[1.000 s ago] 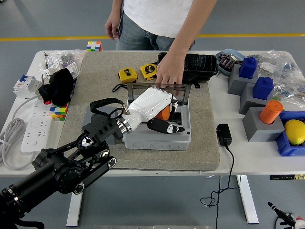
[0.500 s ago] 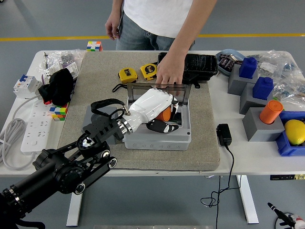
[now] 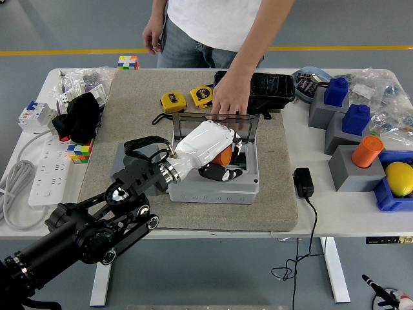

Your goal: Fetch the battery,place it into the box,close the lid of the box

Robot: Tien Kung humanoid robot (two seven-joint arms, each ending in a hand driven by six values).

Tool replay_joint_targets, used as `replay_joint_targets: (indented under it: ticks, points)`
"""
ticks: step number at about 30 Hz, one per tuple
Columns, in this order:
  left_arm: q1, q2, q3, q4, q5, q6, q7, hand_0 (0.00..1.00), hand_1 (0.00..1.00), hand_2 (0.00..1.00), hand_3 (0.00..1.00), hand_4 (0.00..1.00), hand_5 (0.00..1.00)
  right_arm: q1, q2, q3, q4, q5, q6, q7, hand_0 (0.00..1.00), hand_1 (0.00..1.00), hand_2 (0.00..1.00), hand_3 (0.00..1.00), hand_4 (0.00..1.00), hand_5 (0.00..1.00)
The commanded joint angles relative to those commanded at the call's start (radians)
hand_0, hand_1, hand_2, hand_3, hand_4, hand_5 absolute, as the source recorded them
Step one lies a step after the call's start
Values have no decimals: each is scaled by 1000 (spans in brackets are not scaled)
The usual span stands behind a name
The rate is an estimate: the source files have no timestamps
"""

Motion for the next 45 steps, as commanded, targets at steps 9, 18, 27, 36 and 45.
replay_joint_targets:
  ticks: [9, 18, 27, 36, 45]
  points:
    - [-2, -2, -3, 5, 0, -10, -6, 119, 115, 163, 179, 953, 139, 4, -1, 1, 0, -1, -1, 0, 834, 770, 748, 825, 998, 998]
    - [-4, -4, -8, 7, -1, -8, -16, 215, 264, 255, 260, 968, 164, 6, -1, 2, 0, -2, -1, 0, 835, 770, 748, 825, 998, 998]
    - [-6, -3, -14, 3, 14, -4, -21, 357, 573, 461, 426, 976, 176, 6, -1, 5, 0, -4, -1, 0, 835, 770, 748, 825, 998, 998]
    - [-3, -6, -16, 2, 19, -1, -26, 643, 750, 689, 631, 998, 220, 7, -1, 3, 0, -1, -1, 0, 834, 770, 748, 825, 998, 998]
    - [25, 23, -35, -112, 37, -12, -35, 742, 806, 788, 753, 998, 297, 3, -3, 6, 0, -6, 0, -1, 834, 770, 748, 825, 998, 998]
